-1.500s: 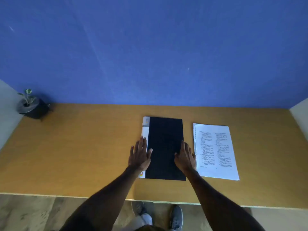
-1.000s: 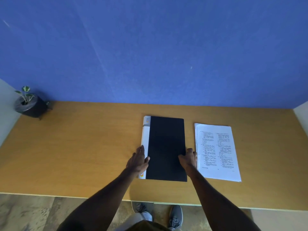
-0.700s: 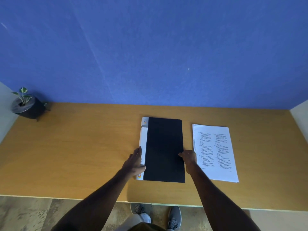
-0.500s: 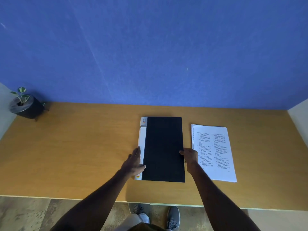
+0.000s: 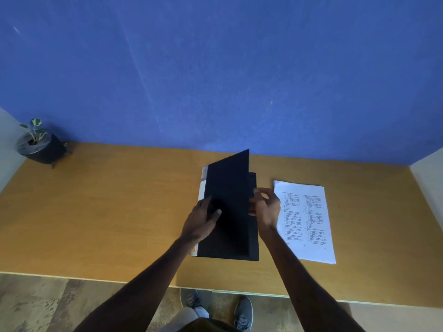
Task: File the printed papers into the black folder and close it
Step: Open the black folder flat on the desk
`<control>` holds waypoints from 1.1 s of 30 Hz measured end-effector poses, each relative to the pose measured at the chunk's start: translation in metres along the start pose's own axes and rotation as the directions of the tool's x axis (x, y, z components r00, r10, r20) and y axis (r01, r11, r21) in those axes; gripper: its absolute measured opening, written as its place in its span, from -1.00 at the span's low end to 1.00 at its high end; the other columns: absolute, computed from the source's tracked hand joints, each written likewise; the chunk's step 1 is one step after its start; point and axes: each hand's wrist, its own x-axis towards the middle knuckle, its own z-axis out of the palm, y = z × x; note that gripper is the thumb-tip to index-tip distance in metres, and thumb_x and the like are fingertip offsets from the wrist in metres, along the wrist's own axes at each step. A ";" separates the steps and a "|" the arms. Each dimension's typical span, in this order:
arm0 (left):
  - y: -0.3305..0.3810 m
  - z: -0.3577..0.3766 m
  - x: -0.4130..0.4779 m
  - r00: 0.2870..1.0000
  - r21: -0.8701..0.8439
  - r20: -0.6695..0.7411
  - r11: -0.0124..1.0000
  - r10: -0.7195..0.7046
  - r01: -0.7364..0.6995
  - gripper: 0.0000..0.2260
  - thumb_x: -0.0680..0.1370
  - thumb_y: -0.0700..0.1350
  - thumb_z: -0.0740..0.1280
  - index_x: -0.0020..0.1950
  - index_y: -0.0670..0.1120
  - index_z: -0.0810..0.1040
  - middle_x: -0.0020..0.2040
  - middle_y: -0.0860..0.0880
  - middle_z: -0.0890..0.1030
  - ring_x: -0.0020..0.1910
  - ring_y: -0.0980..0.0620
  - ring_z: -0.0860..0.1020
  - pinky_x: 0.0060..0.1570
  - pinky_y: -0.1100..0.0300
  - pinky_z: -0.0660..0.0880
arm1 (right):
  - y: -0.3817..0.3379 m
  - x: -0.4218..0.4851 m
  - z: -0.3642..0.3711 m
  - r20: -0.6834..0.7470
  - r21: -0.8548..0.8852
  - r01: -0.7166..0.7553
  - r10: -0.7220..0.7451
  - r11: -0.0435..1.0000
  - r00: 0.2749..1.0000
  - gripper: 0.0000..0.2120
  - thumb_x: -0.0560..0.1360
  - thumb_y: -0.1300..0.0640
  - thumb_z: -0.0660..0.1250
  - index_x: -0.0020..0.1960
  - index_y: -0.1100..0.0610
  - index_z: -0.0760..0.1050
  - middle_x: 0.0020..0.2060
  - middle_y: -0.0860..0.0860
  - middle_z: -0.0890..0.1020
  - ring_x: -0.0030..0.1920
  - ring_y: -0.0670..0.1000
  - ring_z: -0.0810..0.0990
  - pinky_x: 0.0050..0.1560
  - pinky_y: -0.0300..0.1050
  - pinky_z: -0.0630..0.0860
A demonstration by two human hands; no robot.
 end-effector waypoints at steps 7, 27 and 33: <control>0.015 -0.053 0.006 0.964 -0.392 -0.264 0.910 0.029 -0.135 -0.49 0.66 0.40 0.23 0.55 0.23 0.50 0.42 0.19 0.61 0.35 0.17 0.61 0.18 0.17 0.66 | -0.024 -0.039 0.057 0.416 0.142 0.077 -0.130 0.987 0.900 -0.79 0.72 0.18 0.28 0.23 0.22 0.65 0.03 0.12 0.82 -0.07 0.19 0.83 -0.02 0.10 0.74; -0.131 -0.170 0.015 0.824 -0.373 -0.363 0.878 -0.436 0.300 -0.59 0.69 -0.16 0.38 0.54 -0.22 0.54 0.42 -0.25 0.65 0.40 -0.26 0.63 0.35 -0.13 0.58 | 0.072 -0.065 0.181 0.791 -0.593 0.713 0.106 0.374 0.602 -0.21 0.69 -0.09 0.31 0.78 0.07 0.00 0.78 0.01 -0.07 0.77 0.10 0.07 0.74 0.19 0.11; -0.153 -0.162 0.039 0.812 -0.411 -0.197 0.798 -0.549 0.440 -0.45 0.68 -0.12 0.39 0.65 -0.21 0.41 0.58 -0.23 0.49 0.53 -0.27 0.49 0.48 -0.13 0.49 | 0.101 -0.063 0.198 0.797 -0.602 0.769 0.115 0.215 0.592 -0.14 0.70 -0.05 0.30 0.79 0.07 -0.17 0.77 0.01 -0.24 0.80 0.09 -0.14 0.75 0.27 0.00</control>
